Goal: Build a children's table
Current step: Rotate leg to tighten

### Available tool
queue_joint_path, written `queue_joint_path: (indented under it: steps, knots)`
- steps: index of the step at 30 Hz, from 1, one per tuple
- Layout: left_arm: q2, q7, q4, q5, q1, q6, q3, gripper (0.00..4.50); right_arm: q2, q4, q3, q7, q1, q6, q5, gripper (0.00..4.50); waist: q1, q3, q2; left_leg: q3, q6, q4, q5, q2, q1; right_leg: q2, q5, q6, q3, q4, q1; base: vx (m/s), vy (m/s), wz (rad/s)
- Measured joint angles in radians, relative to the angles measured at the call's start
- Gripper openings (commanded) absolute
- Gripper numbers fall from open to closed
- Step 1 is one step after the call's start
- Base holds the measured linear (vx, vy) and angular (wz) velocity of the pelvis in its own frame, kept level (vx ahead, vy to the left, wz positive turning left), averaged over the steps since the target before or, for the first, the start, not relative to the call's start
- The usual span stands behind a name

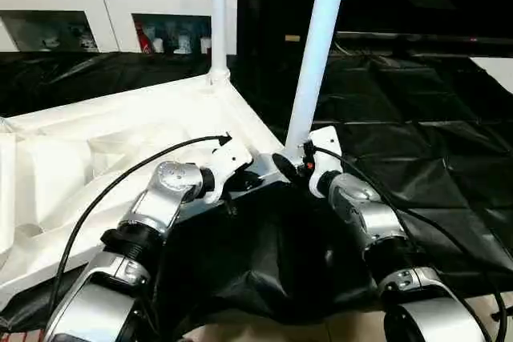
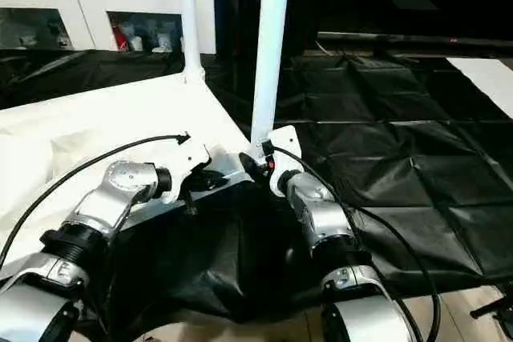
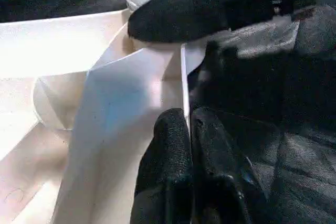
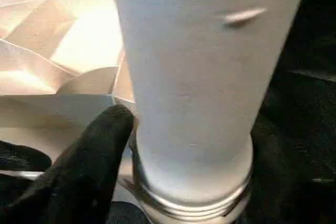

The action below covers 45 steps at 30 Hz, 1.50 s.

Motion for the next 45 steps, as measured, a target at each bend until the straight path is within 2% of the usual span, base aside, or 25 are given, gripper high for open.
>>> queue_joint_path:
  steps: [3, 9, 13, 22, 23, 27, 29, 31, 34, 39, 41, 45]
  knots:
    - [0.006, -0.019, -0.017, 0.000, 0.009, 0.000, 0.000, 0.00, -0.015, -0.006, 0.005, 0.053, 0.003, -0.003, -0.002, 4.01, 0.001, 0.000, 0.000, 0.000, 0.000, 0.000, 0.000, 0.000, -0.001, 0.000, 0.001, 0.000, 0.000, 0.001, 0.000, 0.000, 0.000, 0.00]
    - [0.065, -0.131, -0.075, -0.034, 0.047, -0.019, 0.000, 0.00, -0.146, -0.096, 0.090, 0.326, 0.053, -0.014, -0.003, 4.01, 0.007, 0.000, 0.000, 0.000, 0.000, -0.003, 0.000, 0.002, -0.003, 0.001, 0.000, -0.001, -0.002, 0.000, -0.001, 0.000, 0.000, 0.00]
    - [0.108, -0.232, -0.097, -0.060, 0.066, -0.045, -0.001, 0.00, -0.219, -0.160, 0.125, 0.503, 0.087, -0.009, 0.009, 4.01, 0.015, 0.000, 0.000, 0.001, 0.000, -0.001, 0.000, 0.002, -0.003, 0.001, -0.001, -0.001, -0.001, 0.000, -0.002, 0.000, 0.000, 0.00]
    - [0.150, -0.350, -0.130, -0.089, 0.089, -0.069, -0.019, 0.00, -0.275, -0.203, 0.186, 0.674, 0.091, -0.007, 0.013, 4.01, 0.026, 0.001, -0.002, 0.006, 0.000, 0.000, 0.000, 0.002, -0.003, 0.000, -0.001, -0.001, -0.001, 0.000, -0.002, 0.000, 0.000, 0.00]
    - [0.152, -0.362, -0.137, -0.091, 0.093, -0.068, -0.020, 0.00, -0.277, -0.209, 0.189, 0.686, 0.093, -0.002, 0.014, 3.76, 0.027, 0.001, -0.002, 0.007, 0.000, 0.000, 0.000, 0.002, -0.003, 0.000, -0.001, -0.001, -0.001, 0.000, -0.002, 0.000, 0.000, 0.00]
    - [0.170, -0.407, -0.166, -0.110, 0.110, -0.044, -0.021, 0.00, -0.283, -0.232, 0.189, 0.726, 0.108, 0.015, 0.026, 3.50, 0.028, 0.002, -0.002, 0.008, 0.001, 0.000, 0.000, 0.002, -0.003, 0.000, -0.002, -0.001, -0.001, 0.000, -0.002, 0.000, 0.000, 0.00]
    - [0.172, -0.415, -0.167, -0.110, 0.110, -0.041, -0.021, 0.00, -0.283, -0.232, 0.190, 0.732, 0.109, 0.020, 0.034, 3.27, 0.028, 0.002, -0.002, 0.008, 0.000, 0.000, 0.000, 0.003, -0.003, 0.000, -0.002, -0.001, -0.001, 0.000, -0.002, 0.000, 0.000, 0.00]
    - [0.173, -0.420, -0.172, -0.111, 0.113, -0.040, -0.022, 0.00, -0.283, -0.232, 0.190, 0.735, 0.110, 0.022, 0.038, 3.23, 0.029, 0.002, -0.002, 0.008, 0.000, 0.000, 0.000, 0.003, -0.003, 0.000, -0.002, -0.001, -0.001, 0.000, -0.002, 0.000, 0.000, 0.00]
    - [0.174, -0.426, -0.174, -0.112, 0.114, -0.040, -0.022, 0.00, -0.284, -0.242, 0.190, 0.739, 0.115, 0.034, 0.042, 2.87, 0.031, 0.002, -0.002, 0.008, 0.000, 0.000, 0.000, 0.003, -0.003, 0.000, -0.002, -0.001, -0.001, 0.000, -0.002, 0.000, 0.000, 0.00]
    - [0.170, -0.405, -0.167, -0.104, 0.113, -0.054, -0.025, 0.00, -0.277, -0.247, 0.181, 0.720, 0.122, 0.048, 0.041, 2.74, 0.034, 0.001, -0.003, 0.008, 0.000, 0.000, 0.000, 0.003, -0.002, 0.000, -0.002, -0.001, -0.001, 0.001, -0.001, 0.000, 0.000, 0.00]
    - [0.146, -0.338, -0.124, -0.073, 0.089, -0.072, -0.025, 0.00, -0.240, -0.218, 0.144, 0.624, 0.119, 0.055, 0.035, 2.74, 0.034, 0.000, -0.005, 0.008, 0.000, 0.000, 0.000, 0.003, -0.001, 0.000, 0.000, -0.003, -0.001, 0.001, 0.000, 0.000, 0.000, 0.00]
    - [0.090, -0.203, -0.062, -0.036, 0.050, -0.058, -0.014, 0.00, -0.154, -0.110, 0.086, 0.393, 0.070, 0.042, 0.016, 2.72, 0.019, -0.002, -0.008, 0.006, 0.000, 0.000, 0.000, 0.002, 0.002, 0.000, -0.001, -0.001, 0.002, 0.001, 0.001, -0.016, -0.001, 0.00]
